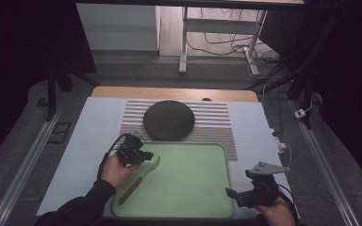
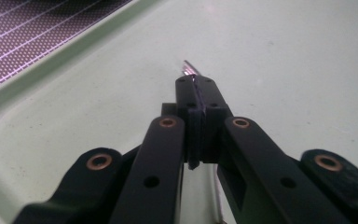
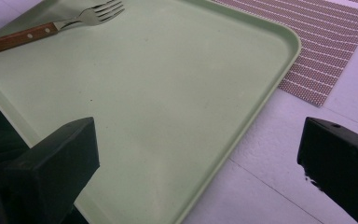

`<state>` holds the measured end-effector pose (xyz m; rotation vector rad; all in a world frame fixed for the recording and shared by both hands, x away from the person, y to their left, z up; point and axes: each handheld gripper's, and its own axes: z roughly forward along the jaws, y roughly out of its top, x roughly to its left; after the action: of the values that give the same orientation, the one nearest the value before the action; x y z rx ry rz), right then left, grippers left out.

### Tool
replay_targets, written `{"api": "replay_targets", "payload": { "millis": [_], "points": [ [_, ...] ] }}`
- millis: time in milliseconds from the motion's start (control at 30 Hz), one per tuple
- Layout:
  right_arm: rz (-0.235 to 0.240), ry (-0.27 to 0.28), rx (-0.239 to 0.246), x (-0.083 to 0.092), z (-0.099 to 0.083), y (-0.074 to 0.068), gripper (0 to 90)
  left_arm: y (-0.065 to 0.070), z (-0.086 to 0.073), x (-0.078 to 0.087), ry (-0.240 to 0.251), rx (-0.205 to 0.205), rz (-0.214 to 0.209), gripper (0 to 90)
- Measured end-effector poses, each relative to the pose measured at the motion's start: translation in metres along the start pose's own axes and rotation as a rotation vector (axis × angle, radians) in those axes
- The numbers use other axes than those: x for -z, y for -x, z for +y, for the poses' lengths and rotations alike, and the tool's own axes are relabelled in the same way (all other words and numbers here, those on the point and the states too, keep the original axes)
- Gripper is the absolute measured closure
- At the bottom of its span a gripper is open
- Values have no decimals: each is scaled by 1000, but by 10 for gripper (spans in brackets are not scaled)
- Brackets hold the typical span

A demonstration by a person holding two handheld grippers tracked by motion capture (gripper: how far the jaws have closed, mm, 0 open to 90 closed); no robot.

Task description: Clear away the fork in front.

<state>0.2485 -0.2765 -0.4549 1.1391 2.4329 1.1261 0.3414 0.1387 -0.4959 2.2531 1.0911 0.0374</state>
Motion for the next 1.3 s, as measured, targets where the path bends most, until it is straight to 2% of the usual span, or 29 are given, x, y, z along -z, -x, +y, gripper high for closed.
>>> {"api": "replay_targets", "payload": {
  "millis": [200, 300, 433, 533, 700, 933, 1067, 1167, 1267, 1300],
  "points": [
    [1, -4, 2, 0, 0, 0, 0, -8, -5, -6, -20, 26, 17, 887],
    [1, -9, 4, -1, 0, 0, 0, -4, -4, -9, -30, 26, 2, 887],
    [-2, -16, 7, -1, 1, 0, 0, 17, 1, -17, -48, -41, -12, 887],
    [-2, -15, 6, -1, 0, 0, 0, 27, 4, -20, -54, -69, -29, 887],
    [-2, -18, 6, -1, 1, 0, 0, 35, 4, -25, -73, -87, -57, 887],
    [2, -16, 3, -1, 1, 0, 0, 46, 5, -23, -55, -110, -93, 887],
    [1, -17, 3, -1, 1, 0, 0, 53, 3, -32, -81, -138, -123, 887],
    [1, -17, 3, -1, 1, 0, 0, 57, 0, -41, -112, -153, -120, 887],
    [2, -17, 3, -1, 1, 0, 0, 54, -1, -43, -111, -149, -118, 888],
    [3, -16, 3, -1, 1, 0, 0, 53, -1, -42, -106, -144, -98, 888]
  ]
}}
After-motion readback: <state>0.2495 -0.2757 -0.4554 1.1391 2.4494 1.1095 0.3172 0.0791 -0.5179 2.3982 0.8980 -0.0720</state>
